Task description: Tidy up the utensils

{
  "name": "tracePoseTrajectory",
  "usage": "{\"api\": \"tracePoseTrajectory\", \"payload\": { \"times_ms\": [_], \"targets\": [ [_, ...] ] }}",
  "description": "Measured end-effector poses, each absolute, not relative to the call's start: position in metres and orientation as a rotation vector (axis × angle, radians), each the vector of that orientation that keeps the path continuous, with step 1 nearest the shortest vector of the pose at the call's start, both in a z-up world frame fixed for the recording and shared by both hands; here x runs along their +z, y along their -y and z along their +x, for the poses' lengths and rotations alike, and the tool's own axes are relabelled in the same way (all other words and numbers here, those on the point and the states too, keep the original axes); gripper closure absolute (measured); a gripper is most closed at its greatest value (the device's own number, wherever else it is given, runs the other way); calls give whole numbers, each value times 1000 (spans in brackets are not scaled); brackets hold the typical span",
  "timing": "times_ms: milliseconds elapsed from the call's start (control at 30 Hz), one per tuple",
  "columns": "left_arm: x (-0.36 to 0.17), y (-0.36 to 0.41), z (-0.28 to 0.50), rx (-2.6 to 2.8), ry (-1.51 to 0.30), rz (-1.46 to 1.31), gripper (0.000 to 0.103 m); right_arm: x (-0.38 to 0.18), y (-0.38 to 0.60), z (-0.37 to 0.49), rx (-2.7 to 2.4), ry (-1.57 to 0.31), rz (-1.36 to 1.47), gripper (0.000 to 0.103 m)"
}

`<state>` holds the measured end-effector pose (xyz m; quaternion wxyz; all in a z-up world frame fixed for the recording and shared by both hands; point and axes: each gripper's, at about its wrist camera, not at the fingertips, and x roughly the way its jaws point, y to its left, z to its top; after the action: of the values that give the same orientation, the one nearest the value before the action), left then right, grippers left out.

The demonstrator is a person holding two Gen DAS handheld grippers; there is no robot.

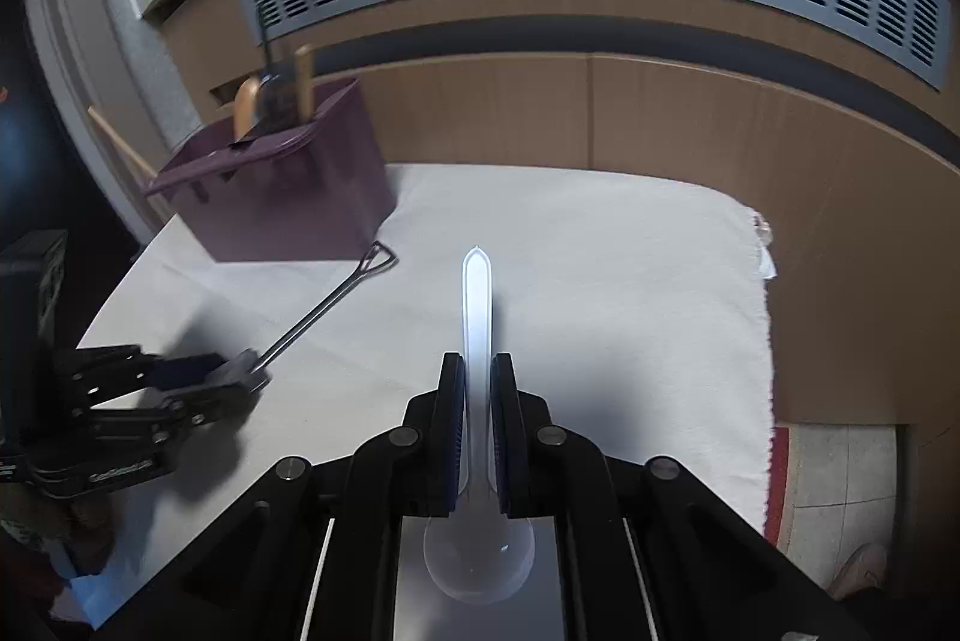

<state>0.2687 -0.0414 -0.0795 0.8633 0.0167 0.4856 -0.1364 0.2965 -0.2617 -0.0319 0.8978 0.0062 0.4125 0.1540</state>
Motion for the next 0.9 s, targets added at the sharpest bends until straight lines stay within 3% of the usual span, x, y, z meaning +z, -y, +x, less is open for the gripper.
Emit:
{"api": "tracePoseTrajectory", "payload": {
  "times_ms": [233, 367, 700, 767, 900],
  "targets": [
    [-74, -42, 186, -157, -1061, -9, 71, -33, 223, 284, 391, -867, -42, 96],
    [-51, -71, 151, -99, -975, -48, 71, -31, 200, 274, 441, -863, -61, 96],
    [2, -72, 150, -99, -767, -39, 74, -8, 168, 240, 519, -787, -104, 96],
    [14, -69, 156, -95, -726, -32, 86, -1, 167, 235, 519, -764, -107, 96],
    [31, -65, 164, -89, -678, -24, 91, 14, 168, 231, 520, -719, -104, 96]
  ]
}}
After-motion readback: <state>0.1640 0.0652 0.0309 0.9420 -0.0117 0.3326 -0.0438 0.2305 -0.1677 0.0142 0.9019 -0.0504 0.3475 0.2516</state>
